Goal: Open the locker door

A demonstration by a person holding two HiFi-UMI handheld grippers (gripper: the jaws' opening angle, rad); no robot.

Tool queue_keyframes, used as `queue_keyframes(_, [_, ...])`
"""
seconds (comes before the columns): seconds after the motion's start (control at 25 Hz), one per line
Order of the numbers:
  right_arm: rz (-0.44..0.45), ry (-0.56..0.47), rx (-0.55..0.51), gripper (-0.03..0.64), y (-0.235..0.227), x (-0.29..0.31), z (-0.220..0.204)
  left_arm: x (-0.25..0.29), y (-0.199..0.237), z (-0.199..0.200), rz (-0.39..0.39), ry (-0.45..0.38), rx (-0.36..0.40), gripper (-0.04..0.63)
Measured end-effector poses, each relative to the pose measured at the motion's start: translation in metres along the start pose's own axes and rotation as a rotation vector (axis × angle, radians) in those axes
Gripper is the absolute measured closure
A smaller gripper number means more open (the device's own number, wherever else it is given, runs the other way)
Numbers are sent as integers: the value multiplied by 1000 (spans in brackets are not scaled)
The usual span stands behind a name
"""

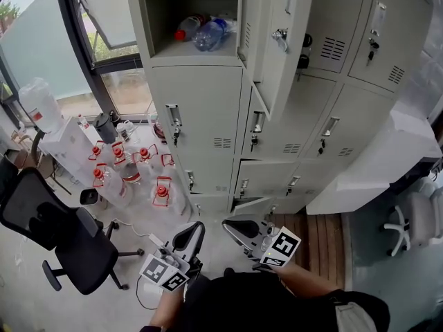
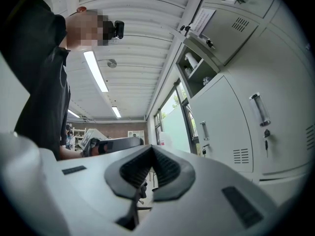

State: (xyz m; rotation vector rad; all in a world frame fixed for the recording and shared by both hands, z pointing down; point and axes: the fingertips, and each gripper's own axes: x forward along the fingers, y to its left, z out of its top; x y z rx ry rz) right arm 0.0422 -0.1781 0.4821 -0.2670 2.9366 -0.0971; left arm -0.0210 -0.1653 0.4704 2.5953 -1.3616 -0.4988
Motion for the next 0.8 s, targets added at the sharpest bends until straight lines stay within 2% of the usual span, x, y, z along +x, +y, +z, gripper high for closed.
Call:
queue_keyframes(0.12, [-4,-19,11,606,-1,-1,2,0,3,-2,5,7,1,580])
queue_keyframes(0.28, [38,-48,34,606,7,-3,7,1,7,0,7,2,-10,580])
queue_keyframes(0.48, [37,-53,41,606,4,-2,8,7,5,2,-1,8,25,580])
queue_keyframes(0.64, [116,-73,33,606,17,-2,14,9,4,1,-9,7,6,580])
queue_keyframes(0.8, [148,-62,39,606,23,-4,10,12,-1,-4,-22,15,-5,580])
